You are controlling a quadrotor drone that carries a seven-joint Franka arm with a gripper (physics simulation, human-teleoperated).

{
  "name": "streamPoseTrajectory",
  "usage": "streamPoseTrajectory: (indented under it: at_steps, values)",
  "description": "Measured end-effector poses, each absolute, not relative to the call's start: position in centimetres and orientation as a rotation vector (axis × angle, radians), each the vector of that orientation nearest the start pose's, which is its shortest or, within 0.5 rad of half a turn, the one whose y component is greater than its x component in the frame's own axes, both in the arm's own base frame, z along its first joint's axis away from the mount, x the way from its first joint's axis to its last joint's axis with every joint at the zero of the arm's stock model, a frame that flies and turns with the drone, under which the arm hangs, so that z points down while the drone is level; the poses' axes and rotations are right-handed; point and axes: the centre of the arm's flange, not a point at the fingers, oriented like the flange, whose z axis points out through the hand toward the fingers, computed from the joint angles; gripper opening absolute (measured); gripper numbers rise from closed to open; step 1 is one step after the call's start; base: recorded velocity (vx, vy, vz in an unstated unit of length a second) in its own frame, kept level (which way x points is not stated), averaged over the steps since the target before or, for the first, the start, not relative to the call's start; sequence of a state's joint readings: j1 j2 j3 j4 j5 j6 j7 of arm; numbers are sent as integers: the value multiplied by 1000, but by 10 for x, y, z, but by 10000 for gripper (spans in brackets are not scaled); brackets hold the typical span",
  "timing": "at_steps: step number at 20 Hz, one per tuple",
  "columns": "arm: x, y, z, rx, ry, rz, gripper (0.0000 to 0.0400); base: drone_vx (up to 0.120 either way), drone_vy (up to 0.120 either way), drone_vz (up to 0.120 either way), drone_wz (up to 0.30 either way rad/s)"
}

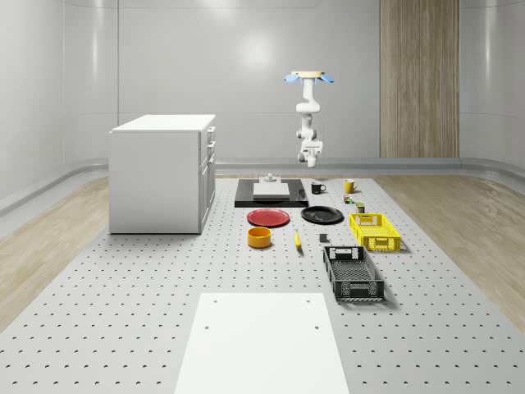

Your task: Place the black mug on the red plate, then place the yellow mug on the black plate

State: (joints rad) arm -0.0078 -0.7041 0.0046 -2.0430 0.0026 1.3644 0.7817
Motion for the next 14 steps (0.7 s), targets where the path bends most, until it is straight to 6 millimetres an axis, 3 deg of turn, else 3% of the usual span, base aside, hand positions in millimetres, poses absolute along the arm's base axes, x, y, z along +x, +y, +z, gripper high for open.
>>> streamPoseTrajectory:
  at_steps: [3, 5, 9, 14]
  values:
    - [304, 0, 691, -2893, 1198, -41, 400, 27, 0, 0, 0]
    - [303, 0, 691, -2893, 1198, -43, 400, 120, 0, 0, 0]
    - [303, 0, 691, -2893, 1198, -48, 400, 120, -110, 0, 0]
    - [303, 1, 691, -2894, 1199, -56, 400, 120, -8, 0, 0]
